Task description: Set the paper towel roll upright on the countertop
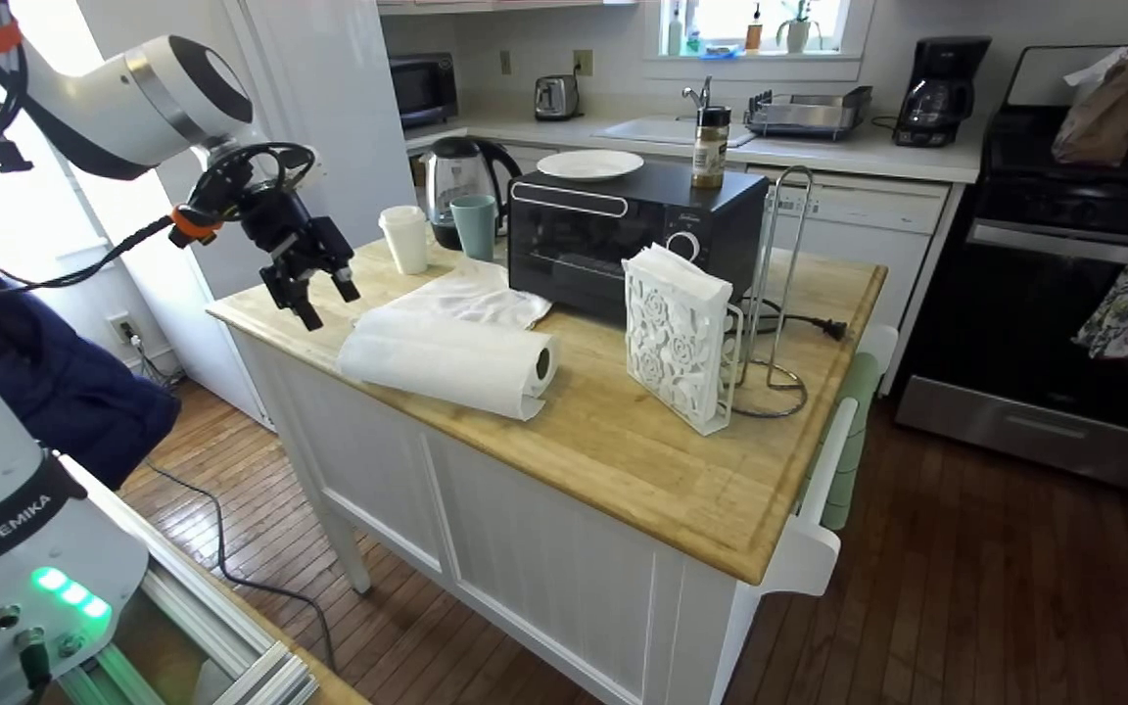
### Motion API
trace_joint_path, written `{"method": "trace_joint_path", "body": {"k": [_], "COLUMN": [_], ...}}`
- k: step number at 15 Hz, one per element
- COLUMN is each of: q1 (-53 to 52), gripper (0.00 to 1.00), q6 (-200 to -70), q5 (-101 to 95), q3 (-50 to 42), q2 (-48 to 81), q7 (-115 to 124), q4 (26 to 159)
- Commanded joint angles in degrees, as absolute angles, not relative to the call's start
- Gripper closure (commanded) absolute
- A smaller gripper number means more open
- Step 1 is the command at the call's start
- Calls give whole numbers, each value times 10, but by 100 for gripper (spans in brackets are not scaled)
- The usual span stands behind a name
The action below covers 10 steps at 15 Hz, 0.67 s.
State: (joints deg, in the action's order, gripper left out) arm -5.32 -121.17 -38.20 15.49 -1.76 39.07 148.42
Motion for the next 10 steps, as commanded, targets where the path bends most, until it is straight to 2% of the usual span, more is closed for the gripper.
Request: {"method": "trace_joint_path", "body": {"k": [1,10], "q1": [-75,-110], "gripper": [0,0], "q6": [-1218,-1220], "q5": [-446,-534], "q3": [138,125], "q2": [30,99], "q7": [448,505], "q4": [1458,1401]}}
